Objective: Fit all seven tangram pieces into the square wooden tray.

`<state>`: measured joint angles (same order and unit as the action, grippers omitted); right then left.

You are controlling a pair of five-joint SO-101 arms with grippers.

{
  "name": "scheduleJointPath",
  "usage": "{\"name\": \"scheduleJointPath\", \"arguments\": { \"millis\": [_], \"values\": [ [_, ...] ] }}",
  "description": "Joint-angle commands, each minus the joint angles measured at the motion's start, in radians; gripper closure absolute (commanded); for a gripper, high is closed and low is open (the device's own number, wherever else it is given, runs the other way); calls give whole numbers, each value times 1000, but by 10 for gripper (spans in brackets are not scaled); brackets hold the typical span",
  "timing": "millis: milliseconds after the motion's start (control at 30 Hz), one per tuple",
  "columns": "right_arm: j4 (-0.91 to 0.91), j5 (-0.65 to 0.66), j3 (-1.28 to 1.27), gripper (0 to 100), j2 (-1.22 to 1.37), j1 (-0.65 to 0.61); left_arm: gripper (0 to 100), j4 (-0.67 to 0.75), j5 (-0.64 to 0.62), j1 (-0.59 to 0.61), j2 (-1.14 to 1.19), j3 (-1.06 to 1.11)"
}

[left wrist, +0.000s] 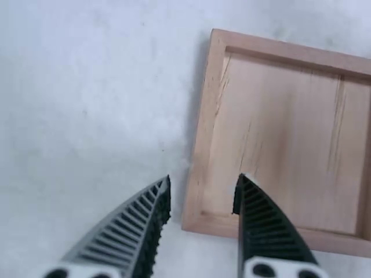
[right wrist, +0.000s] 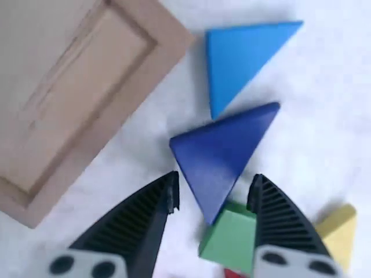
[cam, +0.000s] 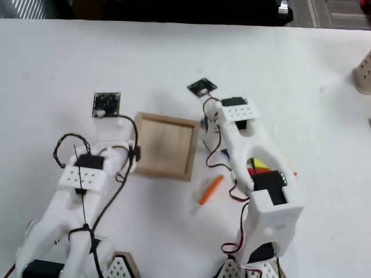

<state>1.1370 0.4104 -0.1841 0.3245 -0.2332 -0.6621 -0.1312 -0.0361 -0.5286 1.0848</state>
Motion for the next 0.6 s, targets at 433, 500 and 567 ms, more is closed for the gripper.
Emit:
{"name": "scheduleJointPath", "arguments": {
  "millis": [433,500,567],
  "values": [
    [53,-144,112,599,-51,-31,812,25,6,-10,7,-41],
    [36,-199,124,638,-51,-27,812,25,6,-10,7,-41],
    [15,-213,121,686,-47,-24,812,25,6,-7,7,-41]
  ]
}}
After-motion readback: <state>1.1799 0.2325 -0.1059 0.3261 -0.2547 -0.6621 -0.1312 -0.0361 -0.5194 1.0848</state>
